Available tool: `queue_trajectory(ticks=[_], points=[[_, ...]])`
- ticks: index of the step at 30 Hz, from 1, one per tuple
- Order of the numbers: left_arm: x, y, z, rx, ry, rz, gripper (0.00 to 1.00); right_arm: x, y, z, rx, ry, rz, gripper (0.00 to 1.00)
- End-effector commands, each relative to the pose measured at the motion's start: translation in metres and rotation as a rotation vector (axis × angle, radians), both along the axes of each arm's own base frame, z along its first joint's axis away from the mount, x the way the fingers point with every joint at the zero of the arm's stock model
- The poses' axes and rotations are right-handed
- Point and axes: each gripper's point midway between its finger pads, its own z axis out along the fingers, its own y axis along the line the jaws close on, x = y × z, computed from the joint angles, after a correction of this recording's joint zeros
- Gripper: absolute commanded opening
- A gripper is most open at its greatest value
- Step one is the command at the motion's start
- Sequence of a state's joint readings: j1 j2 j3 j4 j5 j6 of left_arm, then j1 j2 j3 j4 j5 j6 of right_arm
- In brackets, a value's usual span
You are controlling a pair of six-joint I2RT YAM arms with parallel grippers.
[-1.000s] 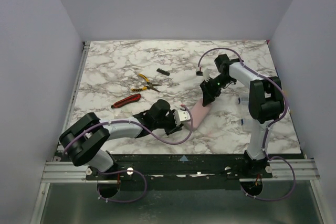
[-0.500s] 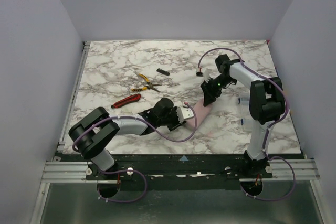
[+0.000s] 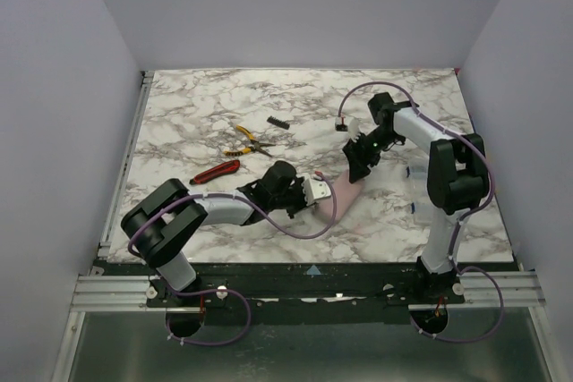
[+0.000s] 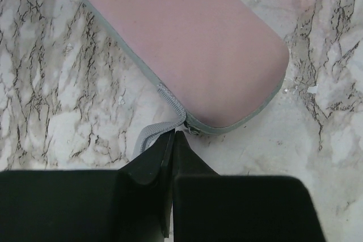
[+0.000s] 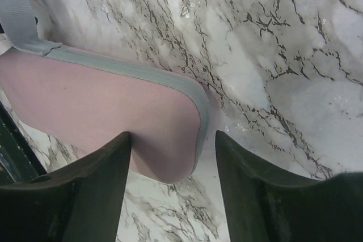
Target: Open the umbrella
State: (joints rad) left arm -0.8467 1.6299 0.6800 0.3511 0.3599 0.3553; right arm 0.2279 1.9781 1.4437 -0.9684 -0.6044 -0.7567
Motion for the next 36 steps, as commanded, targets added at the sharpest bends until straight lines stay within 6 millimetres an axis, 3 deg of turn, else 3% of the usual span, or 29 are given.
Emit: queue_trajectory(ticks=[1,4,8,12,16,19,22,27,36], points=[[0.006,-0.006,0.012,-0.044,-0.019,-0.037,0.00,0.000,-0.020,-0.010,-0.110,-0.046,0.035,0.68],[0.009,-0.003,0.012,-0.043,-0.004,-0.034,0.00,0.011,-0.018,0.014,-0.076,-0.115,0.037,0.79],[0.011,0.001,0.013,-0.043,-0.002,-0.044,0.00,0.017,-0.014,0.048,-0.012,-0.257,0.106,0.85],[0.006,0.006,0.013,-0.036,-0.025,-0.083,0.09,0.005,-0.006,0.077,0.075,-0.391,0.251,0.88],[-0.005,0.008,0.011,-0.025,-0.011,-0.132,0.20,-0.017,0.003,0.090,0.158,-0.465,0.410,0.92],[-0.009,0.011,0.012,0.005,0.002,-0.156,0.39,-0.031,0.011,0.090,0.192,-0.487,0.521,0.93],[-0.007,0.012,0.012,-0.015,-0.031,-0.143,0.46,-0.044,0.013,0.078,0.196,-0.489,0.626,0.94],[-0.010,0.009,0.012,-0.039,-0.039,-0.166,0.43,-0.057,0.011,0.053,0.183,-0.545,0.797,0.94],[-0.016,0.004,0.011,-0.058,-0.035,-0.211,0.37,-0.056,0.028,0.036,0.191,-0.556,0.887,0.94]])
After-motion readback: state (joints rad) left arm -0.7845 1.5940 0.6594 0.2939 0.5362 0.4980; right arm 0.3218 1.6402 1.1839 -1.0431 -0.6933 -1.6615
